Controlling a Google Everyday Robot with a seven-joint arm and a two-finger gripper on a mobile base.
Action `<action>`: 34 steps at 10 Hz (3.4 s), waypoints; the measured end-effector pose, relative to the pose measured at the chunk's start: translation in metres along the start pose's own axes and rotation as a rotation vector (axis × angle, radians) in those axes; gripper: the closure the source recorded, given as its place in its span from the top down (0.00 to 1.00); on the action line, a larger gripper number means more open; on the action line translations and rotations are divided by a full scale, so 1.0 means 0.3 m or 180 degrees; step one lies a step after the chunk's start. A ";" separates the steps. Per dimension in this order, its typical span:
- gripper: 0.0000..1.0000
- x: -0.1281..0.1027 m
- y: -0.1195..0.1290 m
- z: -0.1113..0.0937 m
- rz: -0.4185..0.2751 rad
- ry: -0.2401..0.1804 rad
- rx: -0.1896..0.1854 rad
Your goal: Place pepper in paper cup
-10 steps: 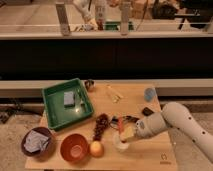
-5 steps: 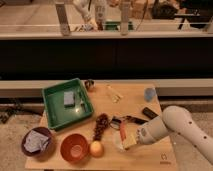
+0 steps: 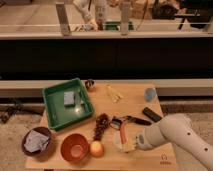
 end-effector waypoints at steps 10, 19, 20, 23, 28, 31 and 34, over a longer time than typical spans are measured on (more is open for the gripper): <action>0.80 0.031 -0.006 0.011 0.0078 -0.0031 0.0015; 0.80 0.049 0.049 -0.022 0.0460 0.0167 -0.0216; 0.80 0.049 0.049 -0.022 0.0460 0.0167 -0.0216; 0.80 0.049 0.049 -0.022 0.0460 0.0166 -0.0216; 0.80 0.049 0.049 -0.022 0.0460 0.0166 -0.0216; 0.80 0.049 0.049 -0.022 0.0460 0.0166 -0.0216; 0.80 0.048 0.049 -0.022 0.0459 0.0166 -0.0216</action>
